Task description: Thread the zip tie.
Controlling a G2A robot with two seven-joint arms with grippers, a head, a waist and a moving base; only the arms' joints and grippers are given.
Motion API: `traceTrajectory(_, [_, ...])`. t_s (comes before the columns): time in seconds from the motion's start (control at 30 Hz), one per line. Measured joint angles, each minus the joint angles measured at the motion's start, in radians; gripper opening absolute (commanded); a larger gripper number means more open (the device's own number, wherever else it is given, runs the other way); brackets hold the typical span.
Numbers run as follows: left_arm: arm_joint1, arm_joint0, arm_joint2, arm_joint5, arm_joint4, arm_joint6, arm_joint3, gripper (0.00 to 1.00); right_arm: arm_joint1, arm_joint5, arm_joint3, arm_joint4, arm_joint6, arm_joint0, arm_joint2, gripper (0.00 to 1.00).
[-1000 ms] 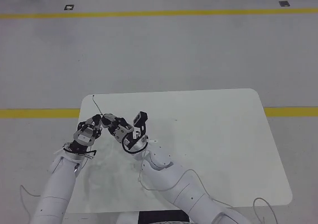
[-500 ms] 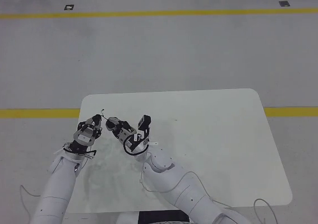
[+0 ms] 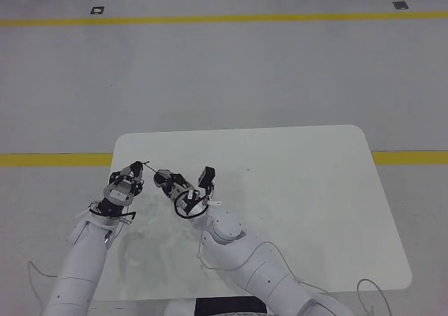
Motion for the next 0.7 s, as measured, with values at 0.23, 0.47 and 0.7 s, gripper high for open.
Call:
traceTrajectory(0.23, [0.000, 0.000, 0.000, 0.000, 0.000, 0.000, 0.000, 0.00, 0.000, 0.008, 0.008, -0.011, -0.016, -0.002, 0.005, 0.00])
traceTrajectory(0.47, [0.000, 0.000, 0.000, 0.000, 0.000, 0.000, 0.000, 0.00, 0.003, 0.006, 0.013, -0.024, -0.034, -0.011, 0.016, 0.00])
traceTrajectory(0.7, [0.000, 0.000, 0.000, 0.000, 0.000, 0.000, 0.000, 0.00, 0.009, -0.001, -0.003, -0.037, -0.058, -0.029, 0.042, 1.00])
